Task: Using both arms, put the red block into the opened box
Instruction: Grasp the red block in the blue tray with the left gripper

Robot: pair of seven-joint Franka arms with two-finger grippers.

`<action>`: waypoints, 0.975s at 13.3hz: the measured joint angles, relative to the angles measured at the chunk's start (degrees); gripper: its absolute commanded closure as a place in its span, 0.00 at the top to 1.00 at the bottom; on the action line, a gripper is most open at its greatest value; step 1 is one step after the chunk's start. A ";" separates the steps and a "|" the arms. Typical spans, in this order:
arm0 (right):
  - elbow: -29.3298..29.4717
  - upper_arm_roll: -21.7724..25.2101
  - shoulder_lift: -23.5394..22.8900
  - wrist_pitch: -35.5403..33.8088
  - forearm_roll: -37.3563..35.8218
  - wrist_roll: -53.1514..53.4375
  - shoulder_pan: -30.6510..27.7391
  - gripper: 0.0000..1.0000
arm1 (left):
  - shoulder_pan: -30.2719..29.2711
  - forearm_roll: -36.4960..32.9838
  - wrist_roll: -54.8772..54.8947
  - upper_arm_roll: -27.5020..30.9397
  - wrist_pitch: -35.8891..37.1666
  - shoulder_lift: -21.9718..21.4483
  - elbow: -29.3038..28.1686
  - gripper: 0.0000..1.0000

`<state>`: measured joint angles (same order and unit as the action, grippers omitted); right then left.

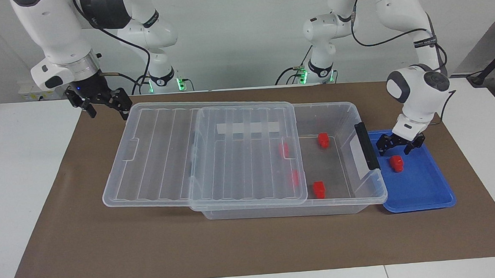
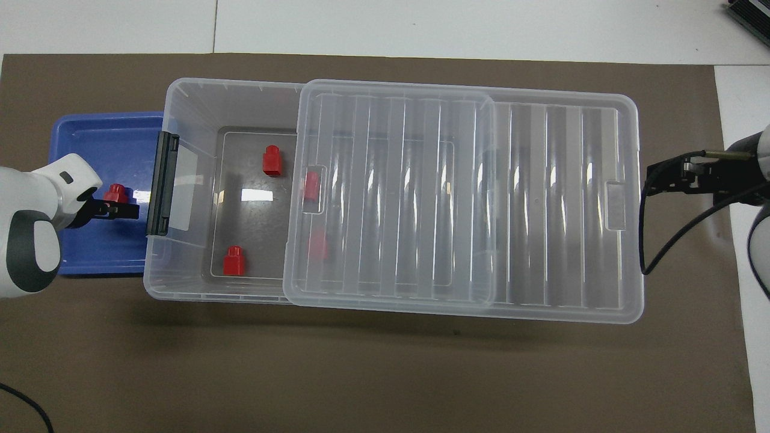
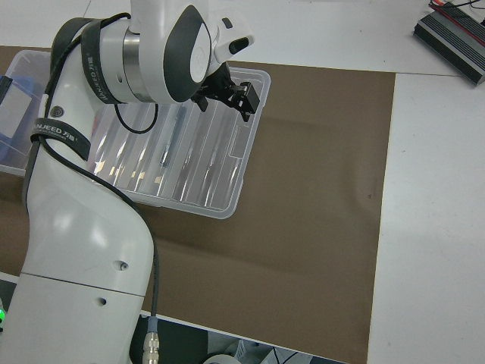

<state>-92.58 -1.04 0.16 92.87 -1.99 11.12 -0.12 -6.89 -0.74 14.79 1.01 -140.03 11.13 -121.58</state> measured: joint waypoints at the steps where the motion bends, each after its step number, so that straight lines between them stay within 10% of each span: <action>1: 0.00 0.05 0.00 0.00 0.00 0.00 -0.25 1.00 | -0.02 -0.01 0.46 -0.02 -0.34 0.48 0.71 1.00; 7: 0.00 0.12 0.00 0.00 0.00 0.00 -0.30 1.00 | 0.14 -0.04 2.37 -0.17 -6.10 6.11 3.21 0.95; 13: 0.00 0.12 0.00 -0.01 0.00 0.00 -0.30 1.00 | -0.18 -0.05 5.19 0.07 -6.18 6.35 3.59 0.26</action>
<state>-92.58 -0.91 0.16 92.87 -1.99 11.12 -0.42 -7.08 -0.79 19.98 1.08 -146.20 17.48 -118.00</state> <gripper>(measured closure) 0.000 0.414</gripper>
